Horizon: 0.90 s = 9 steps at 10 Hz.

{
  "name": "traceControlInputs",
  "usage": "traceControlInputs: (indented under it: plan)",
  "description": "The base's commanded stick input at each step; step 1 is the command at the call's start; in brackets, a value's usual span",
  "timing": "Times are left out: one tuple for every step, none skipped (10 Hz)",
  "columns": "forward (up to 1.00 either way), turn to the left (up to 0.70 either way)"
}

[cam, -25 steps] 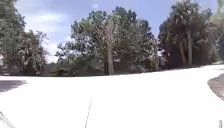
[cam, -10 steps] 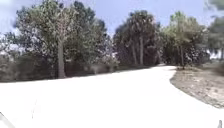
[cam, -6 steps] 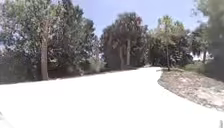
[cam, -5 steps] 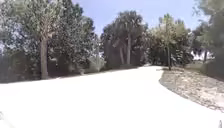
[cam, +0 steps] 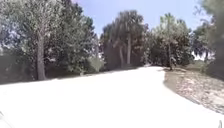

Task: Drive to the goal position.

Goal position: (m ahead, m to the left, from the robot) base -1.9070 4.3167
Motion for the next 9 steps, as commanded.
traceControlInputs:
  plan:
    - [0.50,0.50]
    - [0.50,0.50]
    - [0.50,0.50]
    - [0.50,0.50]
    - [0.50,0.50]
    - [0.50,0.50]
    - [0.50,0.50]
    - [0.50,0.50]
    - [0.50,0.50]
